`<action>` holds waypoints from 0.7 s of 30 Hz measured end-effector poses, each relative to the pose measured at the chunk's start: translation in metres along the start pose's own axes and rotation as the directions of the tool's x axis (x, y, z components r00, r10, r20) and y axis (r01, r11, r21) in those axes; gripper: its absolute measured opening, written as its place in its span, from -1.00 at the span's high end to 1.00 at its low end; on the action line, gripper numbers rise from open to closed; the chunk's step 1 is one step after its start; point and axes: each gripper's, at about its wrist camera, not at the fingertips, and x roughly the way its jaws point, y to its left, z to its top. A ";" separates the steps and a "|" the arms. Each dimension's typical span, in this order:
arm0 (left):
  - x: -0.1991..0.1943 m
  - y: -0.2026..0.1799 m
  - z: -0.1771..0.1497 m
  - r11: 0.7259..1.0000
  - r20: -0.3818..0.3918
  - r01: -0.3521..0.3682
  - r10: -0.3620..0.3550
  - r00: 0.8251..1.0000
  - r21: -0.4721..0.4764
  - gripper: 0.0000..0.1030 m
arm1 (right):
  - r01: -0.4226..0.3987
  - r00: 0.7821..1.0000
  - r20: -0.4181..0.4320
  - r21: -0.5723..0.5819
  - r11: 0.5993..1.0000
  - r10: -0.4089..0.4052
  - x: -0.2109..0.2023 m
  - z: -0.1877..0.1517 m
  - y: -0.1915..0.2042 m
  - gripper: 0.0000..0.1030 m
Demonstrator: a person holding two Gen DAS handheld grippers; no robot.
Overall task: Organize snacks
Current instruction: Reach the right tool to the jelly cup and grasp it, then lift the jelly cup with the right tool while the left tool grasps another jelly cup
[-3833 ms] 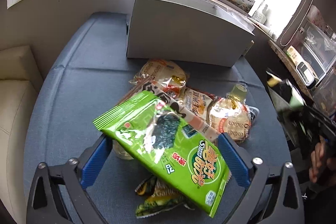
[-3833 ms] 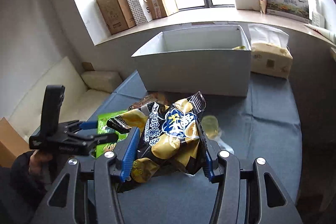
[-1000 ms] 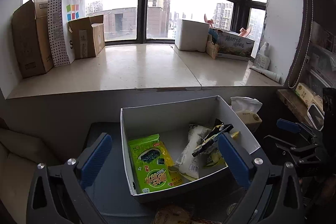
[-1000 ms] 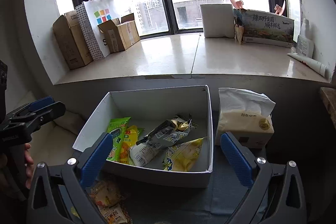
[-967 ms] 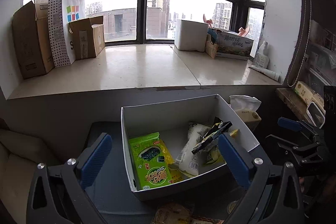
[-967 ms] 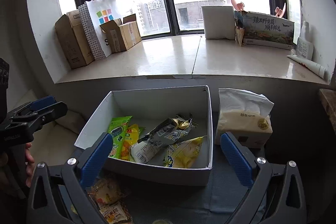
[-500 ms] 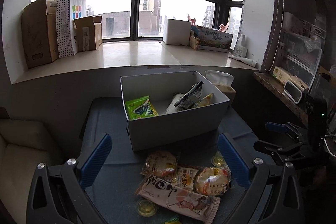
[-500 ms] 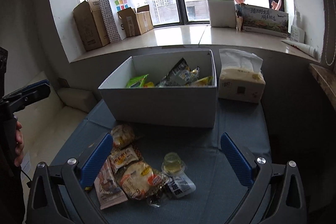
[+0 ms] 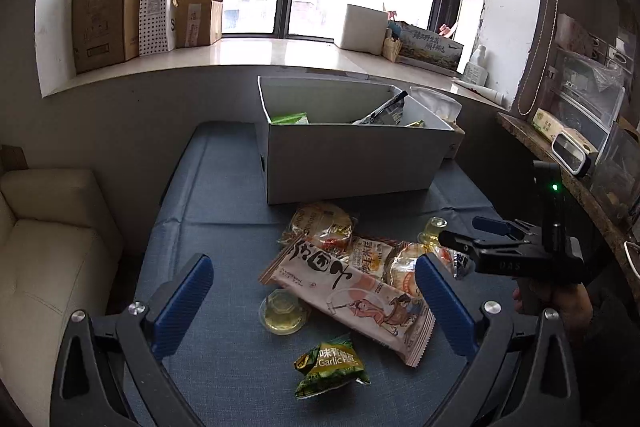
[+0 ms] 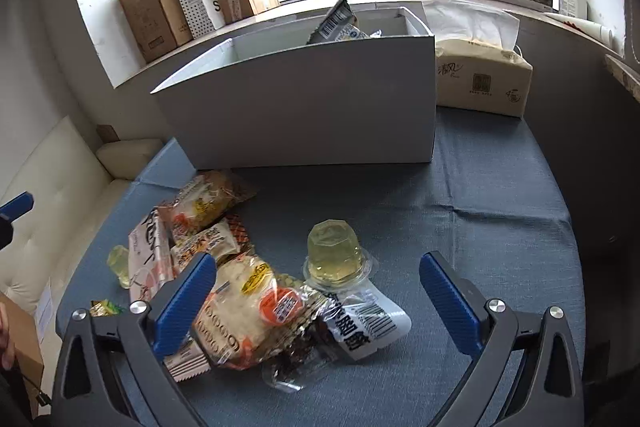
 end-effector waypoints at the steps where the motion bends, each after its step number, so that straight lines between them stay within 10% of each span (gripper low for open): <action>1: 0.001 0.002 -0.003 1.000 -0.011 0.004 -0.004 1.000 -0.008 -1.00 | 0.008 1.000 0.006 -0.001 1.000 -0.008 0.005 0.002 -0.001 -0.85; 8: 0.007 0.010 -0.015 1.000 -0.042 0.000 -0.001 0.999 -0.030 -1.00 | 0.010 0.995 -0.103 -0.027 1.000 -0.013 0.042 0.005 -0.002 0.09; 21: 0.022 0.009 -0.021 1.000 -0.080 0.010 -0.011 0.997 -0.016 -1.00 | -0.029 0.998 -0.055 0.002 1.000 0.029 0.025 0.011 -0.014 0.11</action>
